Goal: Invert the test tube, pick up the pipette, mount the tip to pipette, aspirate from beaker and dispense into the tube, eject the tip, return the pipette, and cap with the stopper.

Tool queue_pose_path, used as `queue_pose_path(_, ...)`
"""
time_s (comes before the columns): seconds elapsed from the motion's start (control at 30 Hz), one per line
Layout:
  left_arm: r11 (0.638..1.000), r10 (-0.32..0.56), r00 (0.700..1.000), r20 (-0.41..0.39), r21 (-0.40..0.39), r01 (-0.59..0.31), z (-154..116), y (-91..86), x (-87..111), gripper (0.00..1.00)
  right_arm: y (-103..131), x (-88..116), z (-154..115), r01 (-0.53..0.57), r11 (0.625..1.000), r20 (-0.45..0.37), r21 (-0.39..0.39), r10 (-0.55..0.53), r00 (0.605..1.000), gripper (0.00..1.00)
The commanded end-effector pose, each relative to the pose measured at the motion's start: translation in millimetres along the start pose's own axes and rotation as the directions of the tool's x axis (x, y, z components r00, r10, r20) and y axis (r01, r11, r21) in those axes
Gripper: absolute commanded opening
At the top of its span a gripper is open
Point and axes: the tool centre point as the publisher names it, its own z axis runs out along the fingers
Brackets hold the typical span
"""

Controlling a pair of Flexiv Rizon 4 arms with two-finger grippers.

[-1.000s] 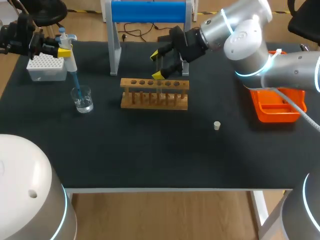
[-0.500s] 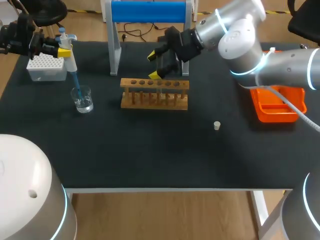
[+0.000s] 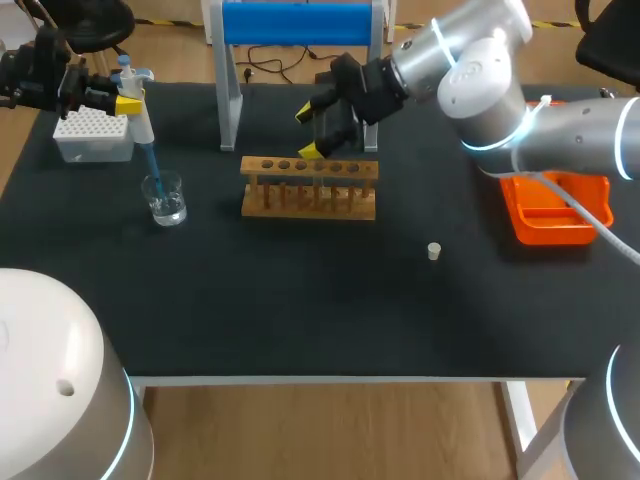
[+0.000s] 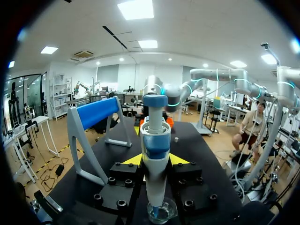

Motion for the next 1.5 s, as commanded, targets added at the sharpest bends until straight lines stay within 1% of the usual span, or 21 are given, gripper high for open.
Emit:
queue_pose_path(0.03, 1.000, 0.001, 1.000, -0.003, 0.000, -0.001, -1, -0.2, -0.8, 0.00, 2, 2, 0, 0.009, 1.000, 0.001, 0.012, -0.009, 1.000, 1.00)
queue_pose_path(0.27, 1.000, 0.001, 1.000, -0.003, 0.000, -0.001, -1, -0.2, -0.8, 0.00, 4, 6, 1, 0.025, 0.999, -0.004, 0.028, -0.025, 1.000, 1.00)
queue_pose_path(0.6, 1.000, 0.001, 1.000, -0.003, 0.000, -0.001, -1, -0.2, -0.8, 0.00, 7, 5, -4, 0.031, 0.999, -0.004, 0.041, -0.031, 1.000, 1.00)
queue_pose_path(1.37, 1.000, 0.001, 1.000, -0.003, 0.000, -0.001, -1, -0.2, -0.8, 0.00, 5, 7, -4, 0.024, 0.999, -0.002, 0.045, -0.024, 1.000, 1.00)
queue_pose_path(1.5, 1.000, 0.014, 1.000, 0.006, -0.023, -0.014, -1, -15.9, 2.4, 0.00, 5, 7, -4, 0.024, 0.999, -0.002, 0.045, -0.024, 1.000, 1.00)
